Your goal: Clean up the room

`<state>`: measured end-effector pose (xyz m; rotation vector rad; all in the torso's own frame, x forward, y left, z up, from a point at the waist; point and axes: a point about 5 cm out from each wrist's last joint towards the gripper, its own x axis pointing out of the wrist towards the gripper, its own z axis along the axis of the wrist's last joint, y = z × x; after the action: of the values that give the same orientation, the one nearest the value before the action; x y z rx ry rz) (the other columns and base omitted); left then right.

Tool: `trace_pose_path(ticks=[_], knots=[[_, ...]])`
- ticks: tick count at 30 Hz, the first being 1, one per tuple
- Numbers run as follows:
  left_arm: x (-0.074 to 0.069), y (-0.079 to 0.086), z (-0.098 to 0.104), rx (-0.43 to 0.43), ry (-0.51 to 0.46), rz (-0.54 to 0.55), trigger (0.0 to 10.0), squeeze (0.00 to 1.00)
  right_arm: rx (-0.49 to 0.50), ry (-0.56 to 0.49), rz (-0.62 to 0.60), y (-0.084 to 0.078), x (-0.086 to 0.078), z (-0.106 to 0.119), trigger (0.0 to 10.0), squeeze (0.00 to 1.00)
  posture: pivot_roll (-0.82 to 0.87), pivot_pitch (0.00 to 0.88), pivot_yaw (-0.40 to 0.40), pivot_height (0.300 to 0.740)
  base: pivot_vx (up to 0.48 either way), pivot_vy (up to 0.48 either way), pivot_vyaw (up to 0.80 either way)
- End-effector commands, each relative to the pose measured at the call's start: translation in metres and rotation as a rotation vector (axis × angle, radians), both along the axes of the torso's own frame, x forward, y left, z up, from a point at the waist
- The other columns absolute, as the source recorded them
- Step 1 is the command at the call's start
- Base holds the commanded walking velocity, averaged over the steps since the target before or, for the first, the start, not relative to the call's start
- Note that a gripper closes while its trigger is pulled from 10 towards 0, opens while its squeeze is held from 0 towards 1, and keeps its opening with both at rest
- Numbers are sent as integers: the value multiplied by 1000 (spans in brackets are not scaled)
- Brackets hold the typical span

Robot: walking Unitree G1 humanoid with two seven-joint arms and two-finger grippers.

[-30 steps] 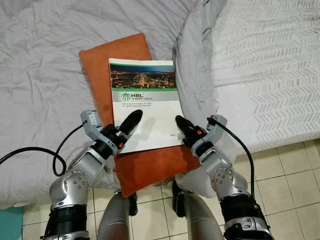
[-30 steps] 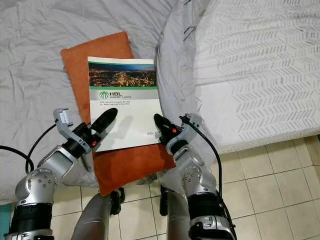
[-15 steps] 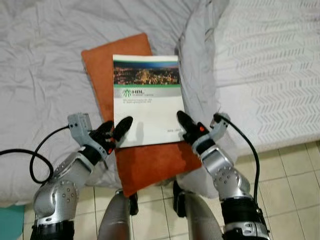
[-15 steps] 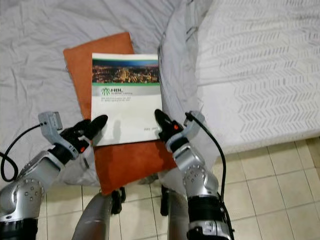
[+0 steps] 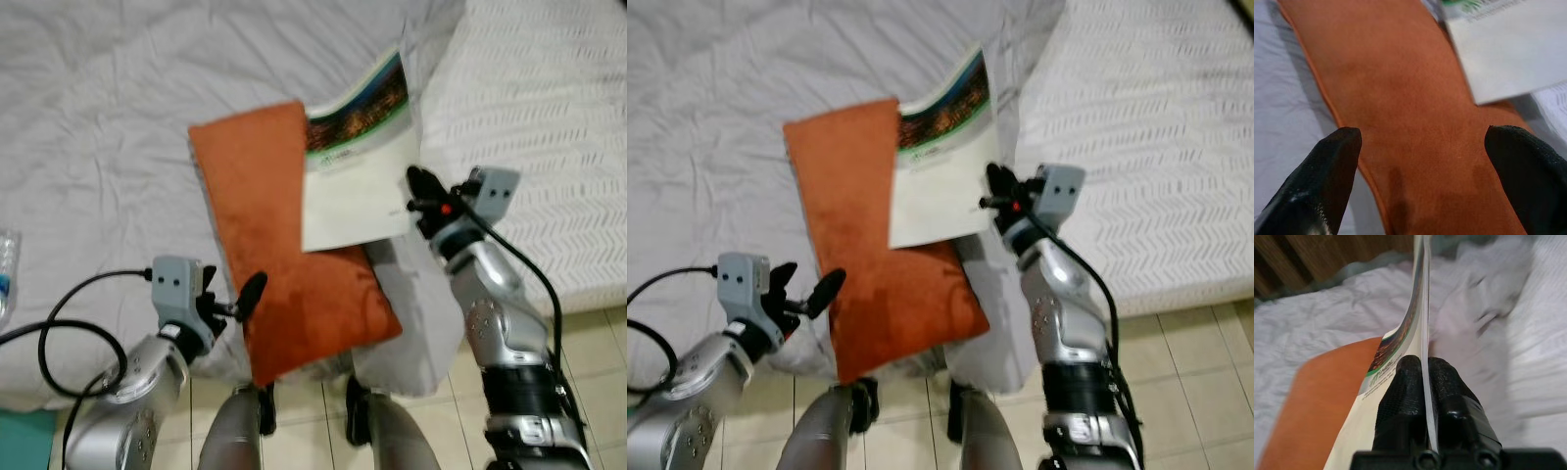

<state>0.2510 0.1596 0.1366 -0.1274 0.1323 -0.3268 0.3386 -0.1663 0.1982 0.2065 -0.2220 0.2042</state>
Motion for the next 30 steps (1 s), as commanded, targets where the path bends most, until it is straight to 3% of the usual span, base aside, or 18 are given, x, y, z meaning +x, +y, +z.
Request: trace_pose_path(ticks=[1,3,5,8,12,16,21,30], knots=[[-7,-10,-8,39,-3,12,10000,0,-98,-57,-60,-5,-15,2,0,0,42,128,-48,740,0,0,0],[-7,-13,-12,35,-2,12,10000,0,-153,-56,-84,-6,-22,-5,0,0,35,86,-54,740,0,0,0],[-4,-13,-22,51,-1,31,10000,0,-277,-52,-118,-8,-30,-21,0,0,28,5,-53,740,0,0,0],[-8,-7,-26,67,-19,94,10000,0,-343,3,-140,-14,-53,-44,0,0,28,0,-66,740,0,0,0],[-6,4,-33,63,-20,195,10000,0,-298,65,-139,-17,-70,-65,0,0,23,0,-69,740,0,-234,0],[15,-4,-34,50,-30,192,10000,0,-278,79,-95,-7,-60,-74,0,0,19,0,-55,740,0,-469,0],[26,-2,-37,80,-41,172,10000,0,-277,82,-63,0,-51,-77,0,0,10,0,-34,740,0,-464,0],[23,3,-61,129,9,96,10000,0,-270,153,-81,-2,-74,-103,0,0,-33,0,4,740,0,-451,0]])
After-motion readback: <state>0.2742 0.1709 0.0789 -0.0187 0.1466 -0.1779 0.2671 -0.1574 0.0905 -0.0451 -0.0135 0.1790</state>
